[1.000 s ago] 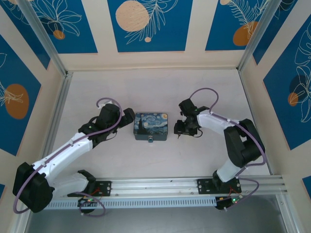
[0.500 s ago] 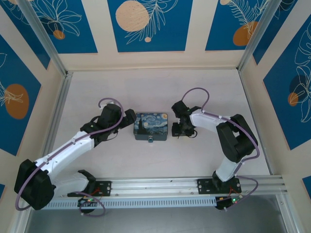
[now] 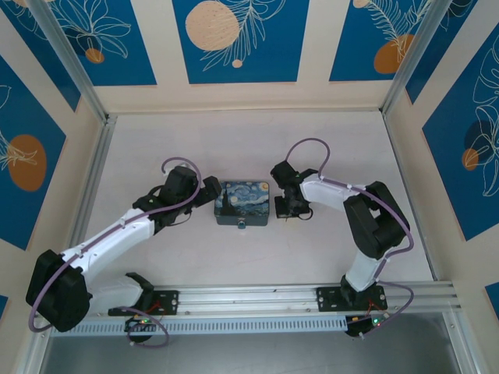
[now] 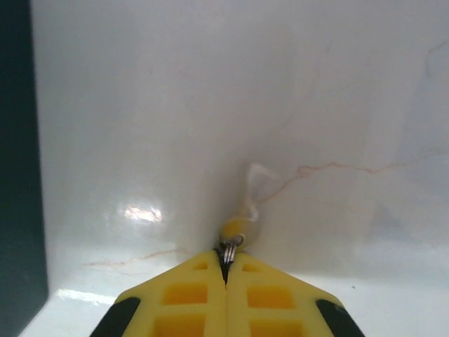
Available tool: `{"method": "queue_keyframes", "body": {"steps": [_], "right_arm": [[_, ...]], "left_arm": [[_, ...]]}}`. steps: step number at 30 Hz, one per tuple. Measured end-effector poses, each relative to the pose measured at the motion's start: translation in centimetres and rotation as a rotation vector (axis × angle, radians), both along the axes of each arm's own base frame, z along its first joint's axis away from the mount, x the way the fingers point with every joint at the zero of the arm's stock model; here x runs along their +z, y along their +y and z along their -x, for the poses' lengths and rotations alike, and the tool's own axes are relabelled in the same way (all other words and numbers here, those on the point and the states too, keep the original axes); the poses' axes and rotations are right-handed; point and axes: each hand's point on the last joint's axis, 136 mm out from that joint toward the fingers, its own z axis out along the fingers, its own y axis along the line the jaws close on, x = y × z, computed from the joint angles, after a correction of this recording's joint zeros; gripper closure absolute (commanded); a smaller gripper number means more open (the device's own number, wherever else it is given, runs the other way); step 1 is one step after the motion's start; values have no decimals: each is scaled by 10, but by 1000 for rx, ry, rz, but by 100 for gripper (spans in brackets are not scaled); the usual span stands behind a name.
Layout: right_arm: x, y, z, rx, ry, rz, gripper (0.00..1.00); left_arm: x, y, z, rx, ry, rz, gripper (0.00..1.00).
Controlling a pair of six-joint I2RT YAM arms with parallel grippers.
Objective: Unlock the padlock with the key
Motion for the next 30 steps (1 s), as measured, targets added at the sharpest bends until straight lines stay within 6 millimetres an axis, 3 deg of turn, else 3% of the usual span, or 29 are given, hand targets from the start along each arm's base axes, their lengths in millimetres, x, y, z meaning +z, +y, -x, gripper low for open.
{"method": "queue_keyframes", "body": {"steps": [6, 14, 17, 25, 30], "right_arm": [[16, -6, 16, -21, -27, -65, 100], [92, 8, 23, -70, -169, -322, 100], [108, 20, 27, -89, -168, -422, 100], [139, 60, 17, -224, -136, -690, 100], [153, 79, 3, -358, -123, -812, 100]], "left_arm": [[-2, -6, 3, -40, 5, 15, 0], [-1, -7, 5, -42, -17, 46, 0], [-3, -8, 9, -21, -17, 102, 0], [13, -54, 2, -74, 5, 406, 0], [26, -73, 3, -151, -13, 485, 1]]}}
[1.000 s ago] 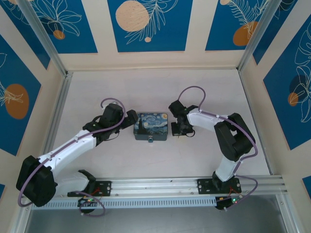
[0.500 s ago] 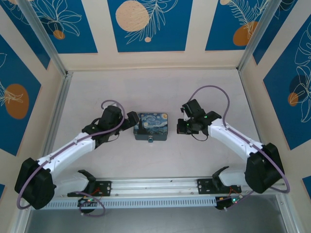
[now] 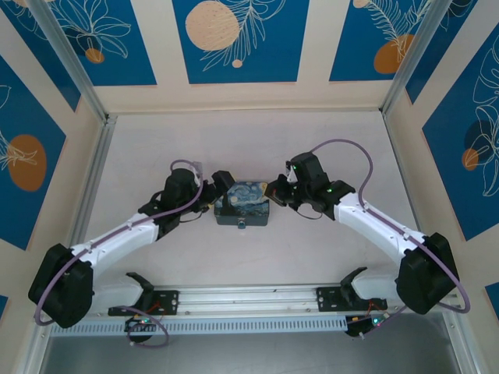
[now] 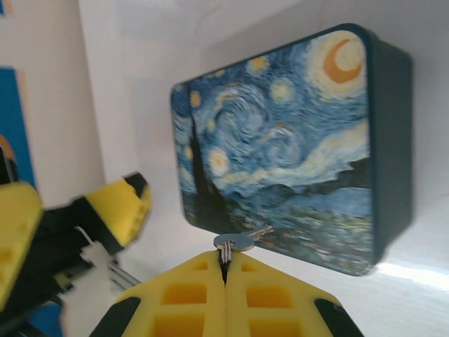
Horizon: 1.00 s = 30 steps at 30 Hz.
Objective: Unlock the padlock with the key
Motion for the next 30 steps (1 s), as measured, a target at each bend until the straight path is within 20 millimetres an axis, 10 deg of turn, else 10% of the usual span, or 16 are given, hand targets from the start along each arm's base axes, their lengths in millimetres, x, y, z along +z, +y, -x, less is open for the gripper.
{"method": "queue_keyframes", "body": {"steps": [7, 16, 30], "right_arm": [[-4, 14, -22, -179, 110, -120, 100], [-23, 27, -36, -305, 225, -183, 100], [-18, 45, -43, -329, 248, -250, 100]], "left_arm": [[-2, -10, 3, -103, -66, -37, 16], [1, -25, -2, -170, -157, -9, 58], [-16, -37, -10, -191, -155, 2, 69]]}}
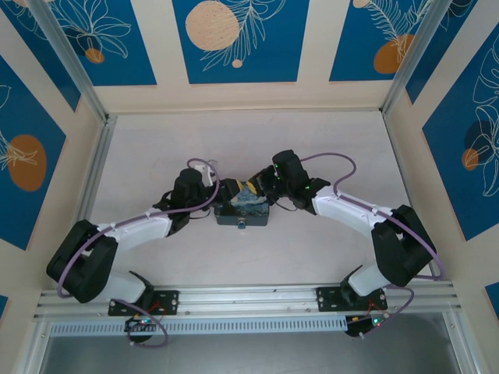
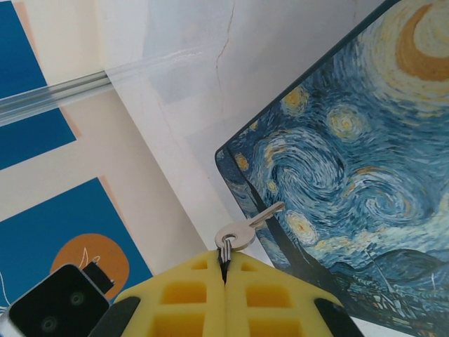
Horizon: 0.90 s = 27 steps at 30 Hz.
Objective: Unlock the padlock with the key
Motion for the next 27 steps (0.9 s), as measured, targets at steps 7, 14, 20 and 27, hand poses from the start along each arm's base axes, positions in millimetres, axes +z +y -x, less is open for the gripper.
{"method": "queue_keyframes", "body": {"steps": [7, 14, 20, 27], "right_arm": [[2, 2, -2, -4, -6, -11, 100], [5, 4, -5, -10, -13, -28, 100], [4, 5, -6, -14, -12, -35, 100], [2, 5, -6, -14, -9, -33, 100]], "left_arm": [[-5, -3, -1, -3, 4, -3, 69], [-7, -5, -5, -3, 10, -4, 73], [-6, -8, -7, -4, 10, -2, 73], [-4, -8, -8, -2, 6, 1, 81]]}}
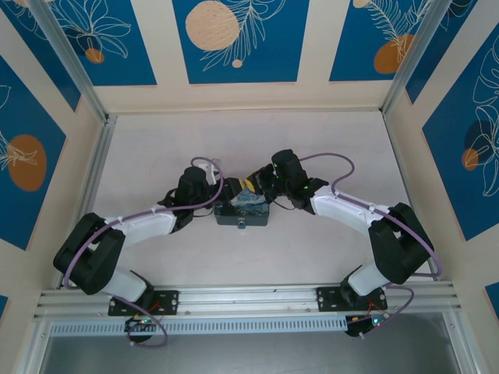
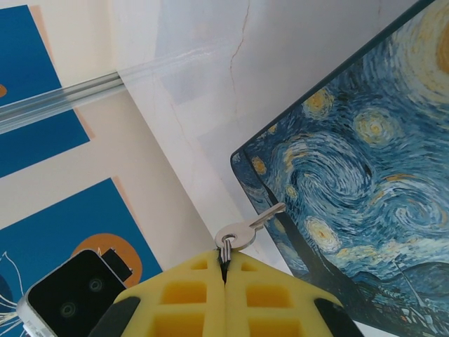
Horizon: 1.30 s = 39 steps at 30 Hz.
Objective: Unlock the padlock with the key
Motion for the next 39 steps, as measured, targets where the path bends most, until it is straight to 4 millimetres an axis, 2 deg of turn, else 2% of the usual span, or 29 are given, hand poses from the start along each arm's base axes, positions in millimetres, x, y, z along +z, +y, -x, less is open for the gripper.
{"method": "queue_keyframes", "body": {"steps": [9, 11, 12, 13, 15, 19, 21, 25, 28, 32, 39], "right_arm": [[-1, 0, 0, -5, 3, -4, 100], [-2, -1, 0, -7, 3, -2, 100], [-2, -1, 0, -8, 1, -3, 92], [-2, -1, -1, -9, -3, -5, 77], [-3, -3, -2, -13, -9, -13, 55], [-8, -22, 6, -10, -25, 8, 39], [2, -40, 5, -25, -62, 20, 34], [43, -76, -5, -27, -229, 30, 34], [61, -94, -14, 30, -357, 59, 38], [68, -97, -19, 171, -509, 100, 40], [93, -87, -15, 373, -788, 83, 44]], "left_arm": [[6, -2, -2, 4, -14, 9, 100], [6, -2, -3, 3, -13, 10, 100], [6, -3, -3, 3, -13, 9, 100], [6, -3, -3, 2, -14, 9, 100], [8, -4, -5, 2, -14, 6, 100], [12, -6, -7, -15, -30, -27, 100], [15, -7, -6, -39, -40, -54, 100], [34, -13, -7, -116, -75, -79, 100], [57, -23, -9, -201, -112, -72, 100], [79, -39, -19, -325, -157, -59, 100], [75, -53, -23, -476, -119, -54, 100]]}}
